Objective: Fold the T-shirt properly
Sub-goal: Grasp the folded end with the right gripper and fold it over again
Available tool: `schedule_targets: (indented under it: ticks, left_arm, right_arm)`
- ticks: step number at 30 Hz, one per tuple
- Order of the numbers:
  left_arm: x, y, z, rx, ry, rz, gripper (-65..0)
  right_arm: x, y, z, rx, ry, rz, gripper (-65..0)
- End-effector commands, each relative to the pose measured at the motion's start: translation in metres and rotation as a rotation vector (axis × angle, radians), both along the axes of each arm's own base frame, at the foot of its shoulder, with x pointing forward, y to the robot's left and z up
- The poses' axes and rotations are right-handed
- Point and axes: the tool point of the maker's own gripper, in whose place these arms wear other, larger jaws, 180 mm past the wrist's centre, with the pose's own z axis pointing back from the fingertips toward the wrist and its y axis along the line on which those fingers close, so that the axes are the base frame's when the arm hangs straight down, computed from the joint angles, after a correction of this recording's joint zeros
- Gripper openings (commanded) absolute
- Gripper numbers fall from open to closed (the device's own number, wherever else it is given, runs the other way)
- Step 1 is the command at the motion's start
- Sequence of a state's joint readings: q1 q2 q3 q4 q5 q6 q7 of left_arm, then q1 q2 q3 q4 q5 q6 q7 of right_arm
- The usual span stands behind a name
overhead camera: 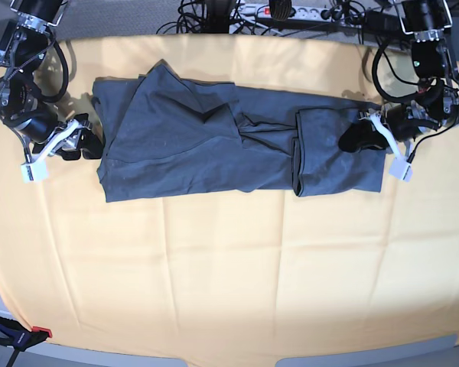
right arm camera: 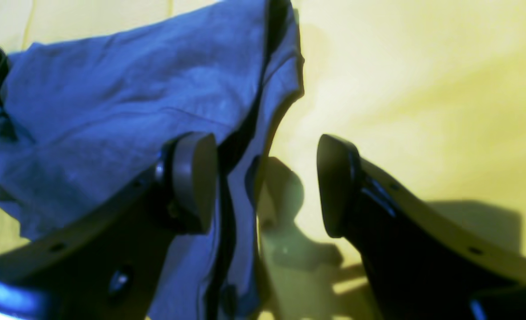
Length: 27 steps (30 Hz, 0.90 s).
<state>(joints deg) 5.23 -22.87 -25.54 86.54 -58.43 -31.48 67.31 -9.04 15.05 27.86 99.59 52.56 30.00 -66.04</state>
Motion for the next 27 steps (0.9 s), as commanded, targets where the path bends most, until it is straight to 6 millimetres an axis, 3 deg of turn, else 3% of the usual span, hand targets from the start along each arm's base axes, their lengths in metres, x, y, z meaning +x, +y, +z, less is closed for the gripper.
schedule_targets:
  ticks: [1,6,11,22,24,27]
  left_arm:
    - [0.0,0.007,0.002,0.038,0.003,-0.005,-65.0]
    - [0.002,0.007,0.004,0.034,-0.004,-0.003,-65.0]
    - [0.001,0.006,0.003,0.029,-0.002,-0.004,-65.0]
    - [0.001,0.002,0.009,-0.011,-0.012,-0.008,-65.0]
    - [0.0,0.002,0.008,-0.007,-0.004,-0.014,-65.0]
    - [0.0,0.003,0.008,-0.004,-0.004,-0.014,-65.0]
  right_arm:
    - [0.002,-0.002,0.004,0.014,-0.017,-0.014,-27.0]
    - [-0.02,0.015,-0.023,0.166,0.088,-0.009,-21.3]
    - [-0.026,0.038,-0.015,0.341,0.066,0.063,-21.3]
    - [-0.025,0.085,-0.021,0.355,0.043,0.182,-21.3]
    - [-0.021,0.085,-0.023,0.329,0.029,0.175,-22.9]
    - [-0.014,0.078,-0.023,0.297,0.013,0.161,-34.0]
